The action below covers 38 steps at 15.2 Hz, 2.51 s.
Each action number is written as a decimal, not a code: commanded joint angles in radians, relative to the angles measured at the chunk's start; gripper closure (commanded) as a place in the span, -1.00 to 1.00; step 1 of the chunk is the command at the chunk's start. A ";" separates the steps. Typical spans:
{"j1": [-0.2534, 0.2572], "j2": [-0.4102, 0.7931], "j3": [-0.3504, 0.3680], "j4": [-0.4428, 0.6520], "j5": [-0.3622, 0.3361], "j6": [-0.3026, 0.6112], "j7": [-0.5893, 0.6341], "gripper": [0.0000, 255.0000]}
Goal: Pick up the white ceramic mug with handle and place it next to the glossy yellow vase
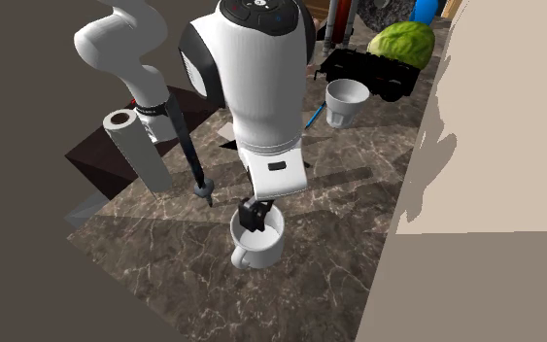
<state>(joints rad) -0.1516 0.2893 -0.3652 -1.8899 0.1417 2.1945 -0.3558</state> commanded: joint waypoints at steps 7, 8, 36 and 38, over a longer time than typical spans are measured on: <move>-0.002 0.007 0.001 -0.002 0.004 0.009 -0.004 -1.00; -0.002 0.007 0.001 -0.002 0.004 0.009 -0.004 1.00; 0.007 -0.083 -0.014 0.143 -0.044 -0.219 0.030 1.00; 0.007 -0.088 -0.015 0.163 -0.047 -0.244 0.032 1.00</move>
<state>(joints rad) -0.1439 0.2030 -0.3796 -1.7374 0.0955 1.9631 -0.3239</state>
